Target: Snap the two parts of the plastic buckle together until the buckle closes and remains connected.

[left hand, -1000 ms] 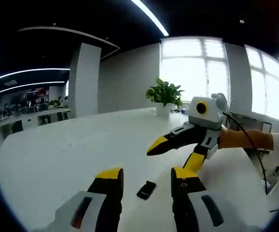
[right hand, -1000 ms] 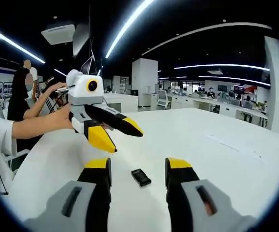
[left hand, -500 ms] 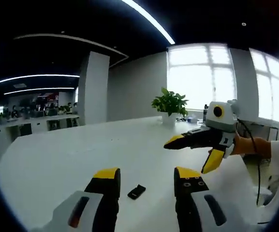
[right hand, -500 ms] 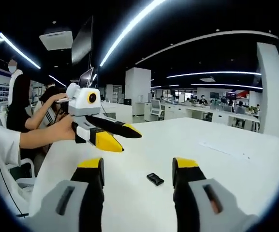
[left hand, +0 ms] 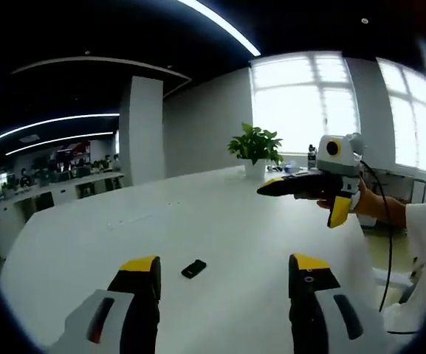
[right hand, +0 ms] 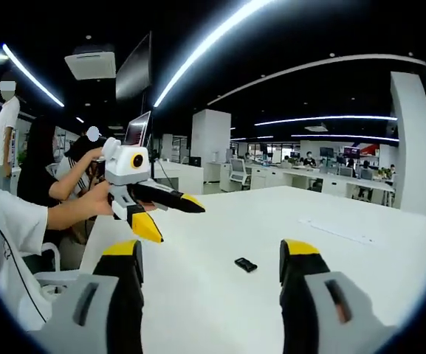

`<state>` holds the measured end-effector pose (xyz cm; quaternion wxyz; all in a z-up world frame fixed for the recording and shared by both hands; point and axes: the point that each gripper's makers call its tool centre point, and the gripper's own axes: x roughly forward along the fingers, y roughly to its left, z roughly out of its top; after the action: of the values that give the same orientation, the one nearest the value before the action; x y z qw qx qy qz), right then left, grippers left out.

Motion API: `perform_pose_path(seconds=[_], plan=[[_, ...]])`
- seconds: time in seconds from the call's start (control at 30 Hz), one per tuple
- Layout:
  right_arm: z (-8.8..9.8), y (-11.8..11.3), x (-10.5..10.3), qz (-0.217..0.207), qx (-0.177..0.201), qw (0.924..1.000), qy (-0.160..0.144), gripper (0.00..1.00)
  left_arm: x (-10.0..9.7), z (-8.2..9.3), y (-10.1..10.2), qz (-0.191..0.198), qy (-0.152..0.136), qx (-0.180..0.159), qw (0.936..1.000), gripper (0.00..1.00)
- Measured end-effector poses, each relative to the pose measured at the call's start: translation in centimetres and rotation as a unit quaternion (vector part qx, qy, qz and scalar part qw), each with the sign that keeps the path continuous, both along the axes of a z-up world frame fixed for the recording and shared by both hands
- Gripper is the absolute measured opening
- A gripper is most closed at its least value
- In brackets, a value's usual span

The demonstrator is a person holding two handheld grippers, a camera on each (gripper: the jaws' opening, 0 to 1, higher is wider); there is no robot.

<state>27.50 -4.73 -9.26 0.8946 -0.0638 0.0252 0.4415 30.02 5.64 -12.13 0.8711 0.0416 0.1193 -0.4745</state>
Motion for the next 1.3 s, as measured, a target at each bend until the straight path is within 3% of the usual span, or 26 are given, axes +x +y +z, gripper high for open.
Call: perform_pose_path(seconds=[0.27,0.53,0.73,0.97,1.13,1.3], plan=[[0.3,-0.9,-2.6,-0.007,-0.006,0.9997,-0.021,0.86,-1.1,0.1,2.8,0.056,-0.008,0.009,0.9983,0.81],[-0.7,-1.6,-3.9,-0.011,-0.004,0.9999,-0.012,1.00,-2.6,-0.1,4.2,0.064,0.001,-0.014,0.9978,0.92],[-1.4,-2.6,-4.1,-0.027,-0.018,0.9994,-0.008,1.00,-3.3,-0.8,5.1,0.072,0.011,-0.015,0.9972,0.99],[-1.5,-3.5,-4.3,-0.046,-0.006,0.9988,-0.011,1.00,-4.7,-0.8,5.6,0.077,0.010,-0.024,0.9967,0.99],[-1.8,-4.1,-4.9,-0.058,-0.004,0.9981,-0.017,1.00,-5.5,0.0,6.3,0.092,-0.006,-0.045,0.9947,0.99],[-2.2,-4.4,-5.5,-0.070,0.000,0.9974,-0.016,1.00,-5.8,-0.2,6.5,0.093,-0.009,-0.043,0.9947,0.99]])
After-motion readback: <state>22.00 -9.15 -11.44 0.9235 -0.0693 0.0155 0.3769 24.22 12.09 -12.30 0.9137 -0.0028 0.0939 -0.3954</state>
